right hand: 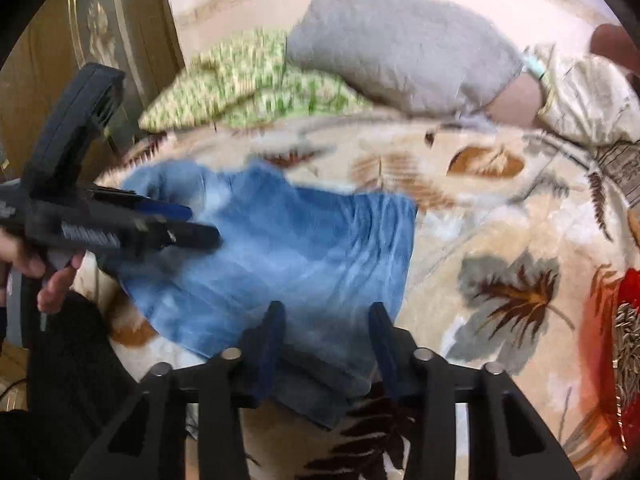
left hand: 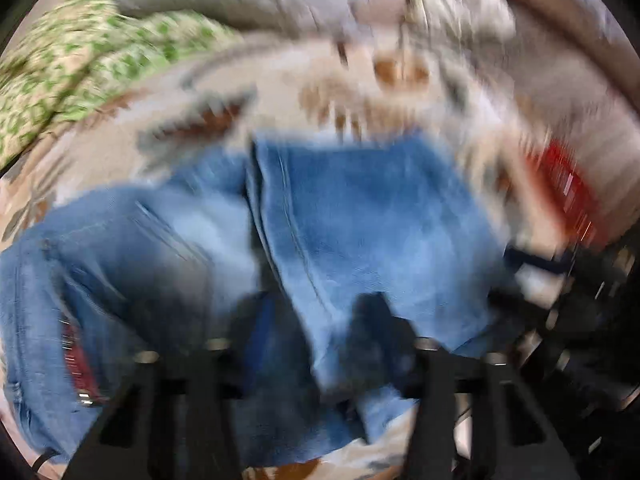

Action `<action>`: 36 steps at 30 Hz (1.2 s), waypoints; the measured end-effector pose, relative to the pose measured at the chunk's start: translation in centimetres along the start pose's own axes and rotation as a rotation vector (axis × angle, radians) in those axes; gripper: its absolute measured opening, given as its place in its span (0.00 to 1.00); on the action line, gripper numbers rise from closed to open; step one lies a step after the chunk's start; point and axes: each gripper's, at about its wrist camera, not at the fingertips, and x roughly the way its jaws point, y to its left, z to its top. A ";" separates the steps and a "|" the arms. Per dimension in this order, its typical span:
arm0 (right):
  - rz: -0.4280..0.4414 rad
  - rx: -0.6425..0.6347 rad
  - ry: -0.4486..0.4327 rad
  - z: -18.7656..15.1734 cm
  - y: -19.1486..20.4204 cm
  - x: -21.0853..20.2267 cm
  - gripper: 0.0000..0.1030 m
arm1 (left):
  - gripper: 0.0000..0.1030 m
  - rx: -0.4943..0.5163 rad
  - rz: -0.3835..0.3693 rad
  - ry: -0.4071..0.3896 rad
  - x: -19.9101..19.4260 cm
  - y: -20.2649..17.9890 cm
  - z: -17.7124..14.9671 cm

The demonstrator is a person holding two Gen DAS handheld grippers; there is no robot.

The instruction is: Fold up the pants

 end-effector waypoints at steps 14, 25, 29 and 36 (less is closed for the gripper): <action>0.001 0.005 0.047 -1.0 -1.2 0.9 0.48 | 0.58 -0.009 0.012 -0.111 -3.3 1.4 -0.2; -0.021 0.144 0.069 6.3 -4.2 4.5 0.61 | 0.74 -0.051 0.133 -0.068 0.2 2.5 6.9; -0.019 0.160 0.091 8.5 -4.7 7.6 0.61 | 0.78 -0.052 0.126 -0.064 1.3 2.5 7.9; -0.078 0.096 0.133 8.3 -4.8 10.3 0.39 | 0.26 0.110 0.184 -0.058 2.7 2.1 7.2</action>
